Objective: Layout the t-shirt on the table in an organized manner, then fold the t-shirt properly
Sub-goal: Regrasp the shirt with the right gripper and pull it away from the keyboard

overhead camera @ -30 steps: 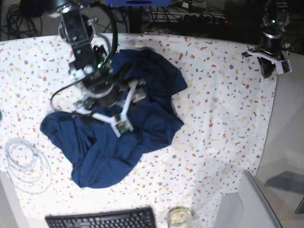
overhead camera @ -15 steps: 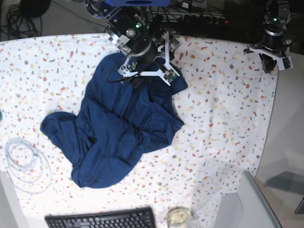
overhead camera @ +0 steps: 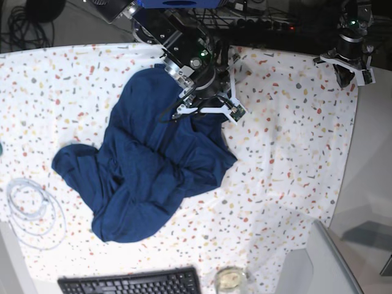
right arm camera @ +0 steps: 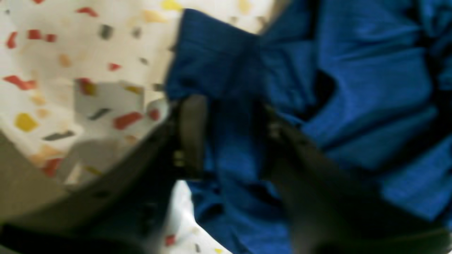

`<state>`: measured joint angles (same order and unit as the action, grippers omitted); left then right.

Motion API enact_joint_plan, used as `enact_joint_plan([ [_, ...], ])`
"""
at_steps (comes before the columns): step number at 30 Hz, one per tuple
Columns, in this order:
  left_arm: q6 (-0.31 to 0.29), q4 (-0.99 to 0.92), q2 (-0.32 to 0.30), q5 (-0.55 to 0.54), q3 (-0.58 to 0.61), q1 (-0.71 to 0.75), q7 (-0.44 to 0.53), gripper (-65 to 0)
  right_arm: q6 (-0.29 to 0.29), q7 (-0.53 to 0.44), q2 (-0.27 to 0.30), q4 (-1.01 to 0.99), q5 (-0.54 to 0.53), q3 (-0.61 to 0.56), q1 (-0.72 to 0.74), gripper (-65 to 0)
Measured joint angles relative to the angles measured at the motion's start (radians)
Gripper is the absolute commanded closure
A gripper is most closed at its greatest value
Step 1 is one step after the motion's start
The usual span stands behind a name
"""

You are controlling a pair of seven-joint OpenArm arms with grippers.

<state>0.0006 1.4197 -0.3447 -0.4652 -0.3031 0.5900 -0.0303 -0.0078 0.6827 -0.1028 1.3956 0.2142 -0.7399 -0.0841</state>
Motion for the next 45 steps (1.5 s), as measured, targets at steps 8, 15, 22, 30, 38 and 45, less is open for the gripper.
enact_joint_plan([
  [8, 0.000, 0.000, 0.000, 0.000, 0.001, -0.005, 0.003, 0.0, 0.000, 0.011, 0.003, 0.013, 0.004, 0.000, -0.027, 0.0],
  [15, 0.000, 0.001, 0.000, 0.000, 0.001, -0.005, 0.003, 0.0, 0.000, 0.008, 0.008, 0.124, 0.004, 0.001, -0.037, -25.7],
  [22, 0.000, 0.001, -0.002, 0.000, 0.001, -0.005, 0.000, 0.0, 0.000, 0.009, 0.006, -0.006, 0.003, 0.001, 0.021, -44.4],
  [30, 0.000, 0.001, 0.001, 0.000, 0.001, -0.005, 0.000, 0.0, 0.000, 0.009, 0.005, -0.040, 0.003, 0.000, 0.017, -7.1],
  [38, 0.000, 0.000, 0.002, 0.000, 0.001, -0.005, -0.001, 0.0, 0.002, 0.011, 0.020, 0.104, 0.009, -0.001, -0.084, 0.0],
  [45, 0.006, 0.003, -0.007, 0.000, 0.079, -0.039, -0.004, 0.0, -0.023, 0.047, 0.038, 0.154, 0.004, 0.004, -0.111, 0.0],
])
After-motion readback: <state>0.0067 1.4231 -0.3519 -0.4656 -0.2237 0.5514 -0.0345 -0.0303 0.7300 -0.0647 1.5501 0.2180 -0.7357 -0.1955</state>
